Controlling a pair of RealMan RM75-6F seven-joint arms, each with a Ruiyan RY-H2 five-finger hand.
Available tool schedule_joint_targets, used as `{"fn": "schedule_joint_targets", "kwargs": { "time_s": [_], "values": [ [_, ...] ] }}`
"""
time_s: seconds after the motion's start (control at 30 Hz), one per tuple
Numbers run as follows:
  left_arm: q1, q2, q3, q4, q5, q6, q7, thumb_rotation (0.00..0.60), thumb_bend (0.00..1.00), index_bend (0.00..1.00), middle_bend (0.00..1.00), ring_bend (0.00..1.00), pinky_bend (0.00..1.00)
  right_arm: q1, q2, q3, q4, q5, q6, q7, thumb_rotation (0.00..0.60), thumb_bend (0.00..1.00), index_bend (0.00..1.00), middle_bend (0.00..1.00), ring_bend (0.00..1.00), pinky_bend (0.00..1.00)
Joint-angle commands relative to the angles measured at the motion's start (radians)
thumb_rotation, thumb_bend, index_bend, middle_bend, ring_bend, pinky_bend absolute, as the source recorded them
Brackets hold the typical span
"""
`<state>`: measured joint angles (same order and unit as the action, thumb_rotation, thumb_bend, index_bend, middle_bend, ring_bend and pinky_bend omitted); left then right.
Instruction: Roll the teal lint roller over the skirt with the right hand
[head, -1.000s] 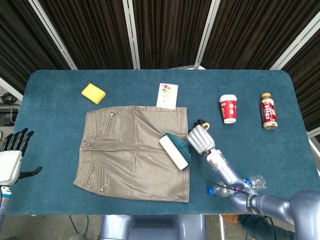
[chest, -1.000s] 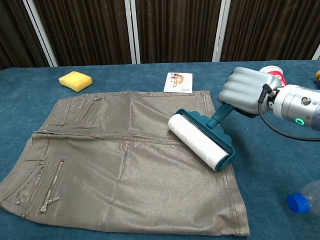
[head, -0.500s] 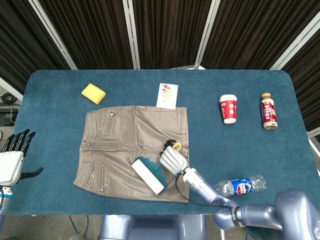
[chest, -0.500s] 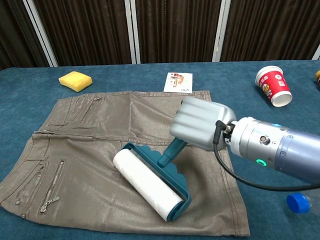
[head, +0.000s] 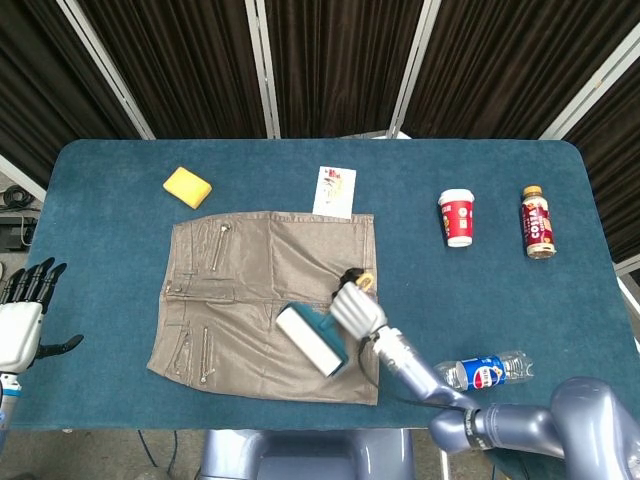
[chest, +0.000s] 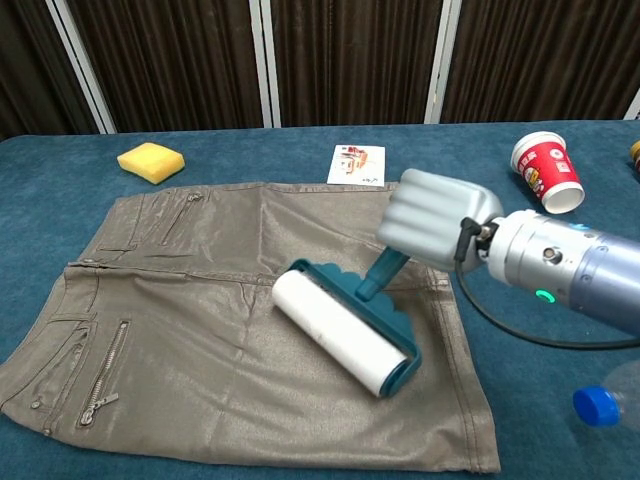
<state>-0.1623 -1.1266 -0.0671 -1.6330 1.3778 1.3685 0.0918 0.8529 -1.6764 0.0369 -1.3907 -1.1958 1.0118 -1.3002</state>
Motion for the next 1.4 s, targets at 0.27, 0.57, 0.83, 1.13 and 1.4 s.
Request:
{"fn": "schedule_joint_targets", "kwargs": {
  "time_s": [0.27,0.57,0.83,1.13,1.4],
  "values": [
    [-0.004,-0.012,0.003,-0.008,0.0,-0.004,0.031,0.6,0.0,0.0,0.0,0.0,0.0,-0.046,0.093,0.0,0.126,0.012,0.034,0.079,0.6,0.9,0.53,0.53,0.41,0.41],
    [-0.008,-0.013,0.001,-0.012,-0.001,-0.007,0.036,0.6,0.0,0.0,0.0,0.0,0.0,-0.044,0.089,-0.006,0.094,-0.016,0.029,0.104,0.6,0.9,0.53,0.53,0.41,0.41],
    [-0.005,-0.005,0.0,-0.012,-0.001,-0.004,0.018,0.6,0.0,0.0,0.0,0.0,0.0,-0.031,0.037,-0.004,0.003,0.003,0.029,0.019,0.6,0.9,0.53,0.53,0.42,0.41],
    [-0.006,-0.004,0.001,-0.008,-0.003,-0.006,0.015,0.6,0.0,0.0,0.0,0.0,0.0,0.005,-0.055,0.002,-0.097,0.038,0.023,-0.102,0.6,0.9,0.53,0.53,0.41,0.41],
    [-0.005,-0.004,-0.001,-0.003,-0.009,-0.007,0.011,0.6,0.0,0.0,0.0,0.0,0.0,0.02,-0.105,0.002,-0.089,0.06,0.031,-0.148,0.6,0.9,0.53,0.53,0.41,0.41]
  ]
}}
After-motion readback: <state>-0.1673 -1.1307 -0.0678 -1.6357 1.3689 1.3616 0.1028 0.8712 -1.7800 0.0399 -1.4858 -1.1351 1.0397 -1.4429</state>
